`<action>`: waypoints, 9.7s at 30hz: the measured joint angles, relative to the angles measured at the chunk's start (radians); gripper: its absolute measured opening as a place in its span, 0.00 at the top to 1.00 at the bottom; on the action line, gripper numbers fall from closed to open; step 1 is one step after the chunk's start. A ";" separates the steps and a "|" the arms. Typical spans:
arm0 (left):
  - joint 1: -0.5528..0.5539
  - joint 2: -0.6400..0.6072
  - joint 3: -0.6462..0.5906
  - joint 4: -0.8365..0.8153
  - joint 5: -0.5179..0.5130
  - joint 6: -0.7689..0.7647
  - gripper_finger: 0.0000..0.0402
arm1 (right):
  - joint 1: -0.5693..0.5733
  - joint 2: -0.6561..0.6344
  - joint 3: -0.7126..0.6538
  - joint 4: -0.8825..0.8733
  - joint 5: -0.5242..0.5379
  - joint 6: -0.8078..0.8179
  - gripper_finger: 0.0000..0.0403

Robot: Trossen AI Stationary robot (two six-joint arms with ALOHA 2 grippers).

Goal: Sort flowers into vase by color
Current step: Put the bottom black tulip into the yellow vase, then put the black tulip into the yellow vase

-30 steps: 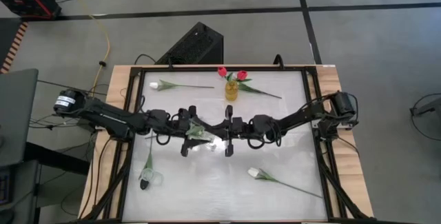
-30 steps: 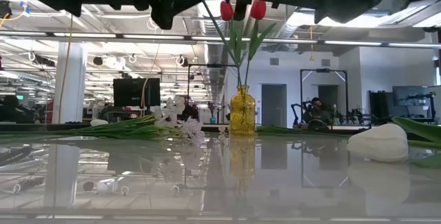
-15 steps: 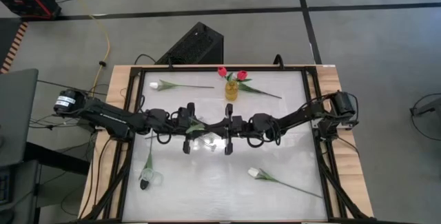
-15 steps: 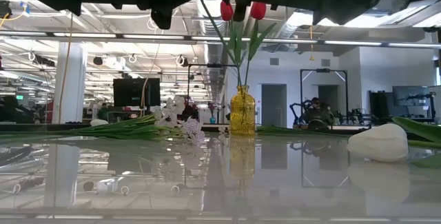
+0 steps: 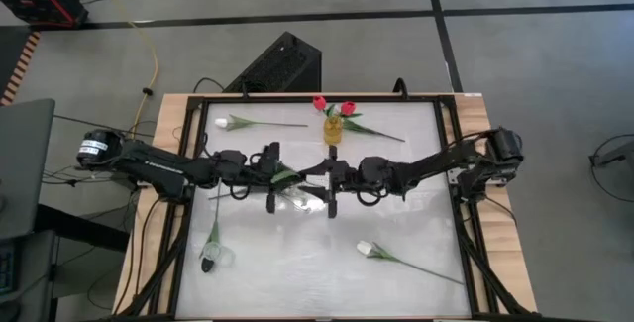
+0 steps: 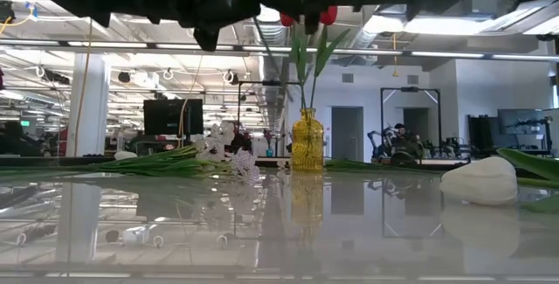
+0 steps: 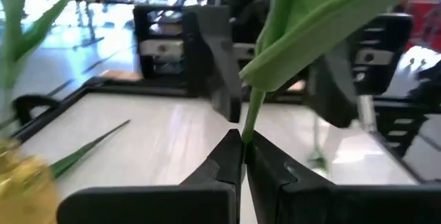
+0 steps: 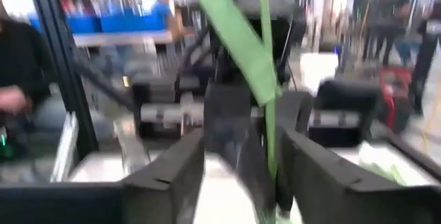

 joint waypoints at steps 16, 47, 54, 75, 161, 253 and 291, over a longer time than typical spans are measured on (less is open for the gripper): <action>0.543 0.040 0.262 -0.271 0.156 0.052 1.00 | 0.178 -0.271 0.000 -0.793 0.277 0.168 0.30; 0.673 0.486 0.780 -0.480 0.596 -0.111 1.00 | 0.322 -0.272 0.000 -0.869 0.351 0.186 0.30; 0.687 0.473 0.779 -0.500 0.629 -0.117 1.00 | 0.315 -0.272 0.000 -0.873 0.355 0.182 0.30; 0.668 0.465 0.800 -0.606 0.584 -0.038 1.00 | 0.289 -0.272 0.000 -0.872 0.351 0.182 0.30; 0.493 -0.082 0.644 -1.905 0.125 0.000 0.65 | 0.224 -0.020 -0.001 -0.614 0.262 0.133 0.30; -0.533 0.099 0.051 -1.584 0.070 -1.527 0.66 | 0.298 0.011 -0.001 -0.548 0.213 0.246 0.30; -0.295 0.094 0.441 -1.607 -0.140 -0.878 1.00 | 0.341 0.011 0.000 -0.510 0.213 0.253 0.30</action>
